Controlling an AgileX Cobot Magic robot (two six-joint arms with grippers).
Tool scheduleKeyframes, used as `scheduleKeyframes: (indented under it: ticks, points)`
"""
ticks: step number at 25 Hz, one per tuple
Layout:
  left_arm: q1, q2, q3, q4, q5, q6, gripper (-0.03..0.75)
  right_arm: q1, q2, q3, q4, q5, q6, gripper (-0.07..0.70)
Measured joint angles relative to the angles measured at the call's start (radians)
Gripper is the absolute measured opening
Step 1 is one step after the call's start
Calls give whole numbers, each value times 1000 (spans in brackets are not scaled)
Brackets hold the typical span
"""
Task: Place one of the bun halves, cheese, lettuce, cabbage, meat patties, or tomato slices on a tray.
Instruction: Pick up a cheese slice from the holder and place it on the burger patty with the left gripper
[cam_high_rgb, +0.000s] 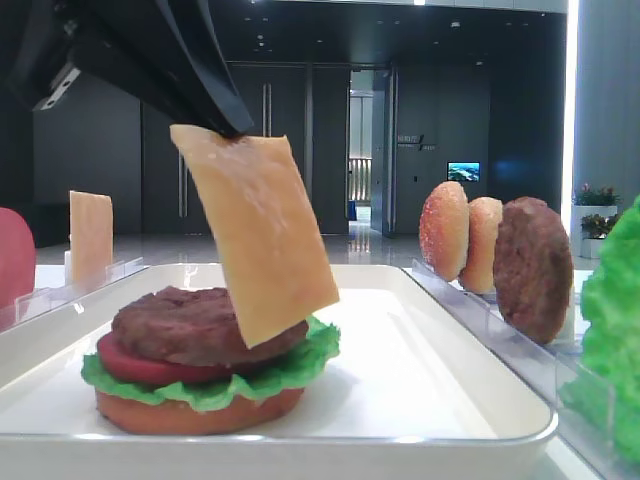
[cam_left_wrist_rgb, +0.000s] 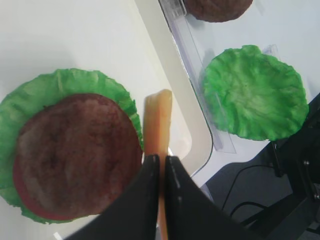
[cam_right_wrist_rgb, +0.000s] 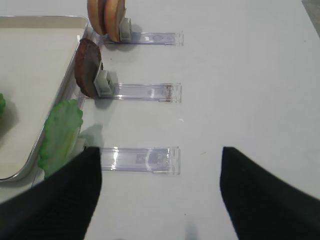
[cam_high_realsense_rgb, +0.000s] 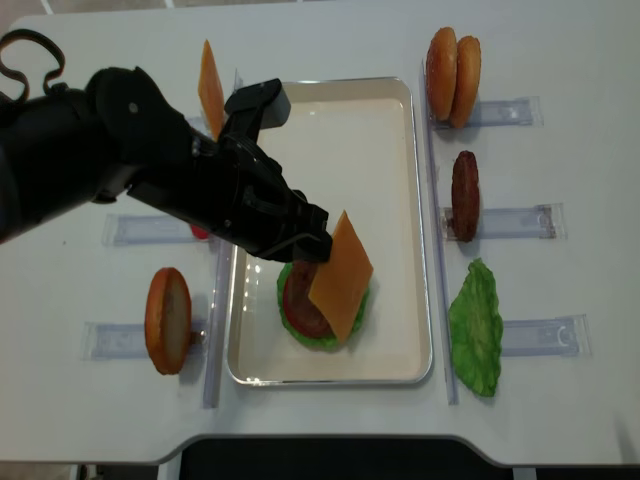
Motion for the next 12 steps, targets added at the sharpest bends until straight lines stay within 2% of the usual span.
scheduleKeyframes:
  ticks: [12]
  points:
    - [1, 0, 0, 11, 0, 4, 10, 0, 0, 0, 1, 0, 0, 478]
